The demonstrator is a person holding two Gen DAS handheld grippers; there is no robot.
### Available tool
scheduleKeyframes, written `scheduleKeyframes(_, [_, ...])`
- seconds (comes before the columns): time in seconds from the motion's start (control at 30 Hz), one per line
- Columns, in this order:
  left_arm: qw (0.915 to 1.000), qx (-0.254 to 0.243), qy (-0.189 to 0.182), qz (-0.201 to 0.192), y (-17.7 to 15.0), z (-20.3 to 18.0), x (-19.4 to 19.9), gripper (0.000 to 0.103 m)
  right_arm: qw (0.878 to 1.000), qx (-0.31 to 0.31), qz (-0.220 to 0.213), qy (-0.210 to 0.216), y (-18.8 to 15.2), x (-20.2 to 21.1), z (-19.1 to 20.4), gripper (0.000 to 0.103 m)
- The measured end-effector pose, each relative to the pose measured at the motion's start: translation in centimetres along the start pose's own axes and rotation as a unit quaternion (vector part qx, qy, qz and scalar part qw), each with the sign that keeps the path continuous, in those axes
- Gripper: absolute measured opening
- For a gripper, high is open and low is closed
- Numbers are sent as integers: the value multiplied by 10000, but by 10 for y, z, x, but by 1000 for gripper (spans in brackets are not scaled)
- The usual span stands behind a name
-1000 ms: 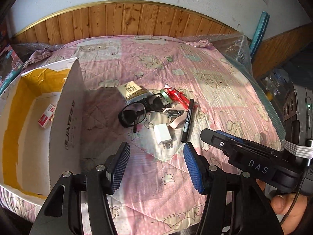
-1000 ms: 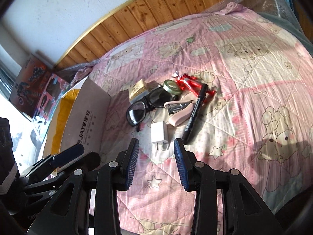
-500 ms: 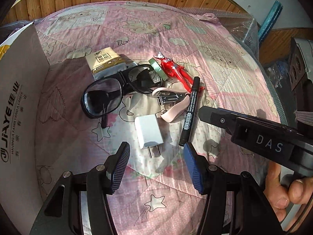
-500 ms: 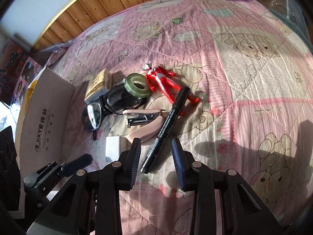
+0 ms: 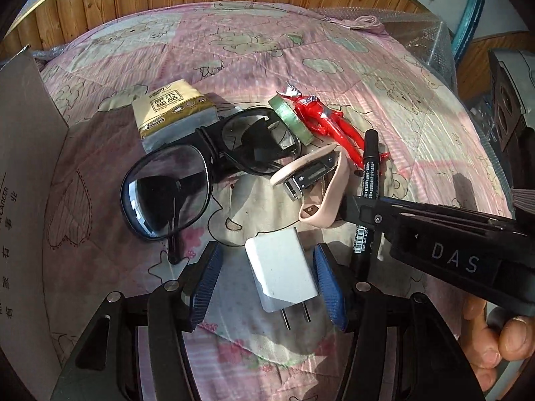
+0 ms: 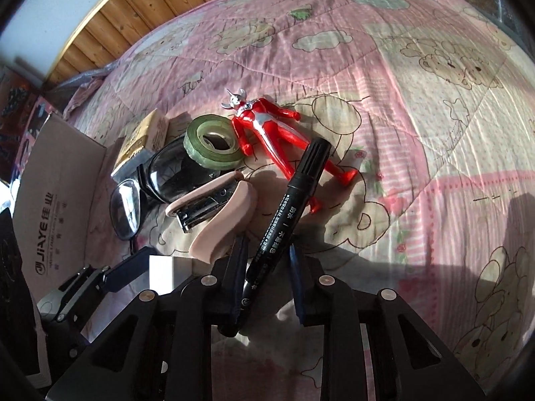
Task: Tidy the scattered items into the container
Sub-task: 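Grasp the black marker with the right tool while the left tool grasps the white charger, then carry the black marker and white charger over the white box with both tools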
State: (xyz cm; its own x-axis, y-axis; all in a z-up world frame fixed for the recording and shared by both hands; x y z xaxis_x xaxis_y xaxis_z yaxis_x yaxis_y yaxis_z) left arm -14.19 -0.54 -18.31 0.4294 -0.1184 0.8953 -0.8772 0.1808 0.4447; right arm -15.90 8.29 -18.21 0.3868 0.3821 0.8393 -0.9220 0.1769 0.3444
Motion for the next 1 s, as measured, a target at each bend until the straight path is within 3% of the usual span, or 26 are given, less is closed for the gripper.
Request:
scheduleKeyframes(0.03, [10000, -31, 54, -52, 1, 0, -1, 56, 10000, -5, 5, -4, 0, 0, 0, 22])
scheduleKeyframes(0.07, [9998, -78, 149, -112, 1, 2, -1, 47, 10000, -44, 10, 14, 0, 1, 0, 21])
scheduleKeyframes(0.1, [9994, -115, 267, -166, 1, 4, 0, 31, 10000, -74, -1, 8, -1, 3, -2, 13])
scheduleKeyframes(0.37, [9995, 273, 51, -174, -8, 34, 25, 31, 9996, -132, -126, 192, 0, 21, 5, 14])
scheduleKeyframes(0.6, [9992, 366, 133, -120, -21, 43, 40, 31, 9993, -184, -166, 284, -1, 27, 9, 14])
scheduleKeyframes(1.0, [9980, 290, 433, -370, -14, 36, 81, 31, 9987, -2, -258, 443, -16, 40, 30, 14])
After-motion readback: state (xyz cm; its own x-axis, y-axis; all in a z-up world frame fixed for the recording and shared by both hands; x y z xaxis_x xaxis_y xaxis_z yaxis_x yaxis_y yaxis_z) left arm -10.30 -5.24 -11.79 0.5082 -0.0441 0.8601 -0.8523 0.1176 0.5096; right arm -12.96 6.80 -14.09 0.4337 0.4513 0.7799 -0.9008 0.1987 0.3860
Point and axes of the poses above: each gripper's, at about its wrist camera, not at the fingertips, and x roughly against the way its jaws point, z to its left, y to its top, the point moved 10 cm from there along -x, roughly the way its jaws point, and after that the axes turned 9 degrees about y, right-handed, at the moved point
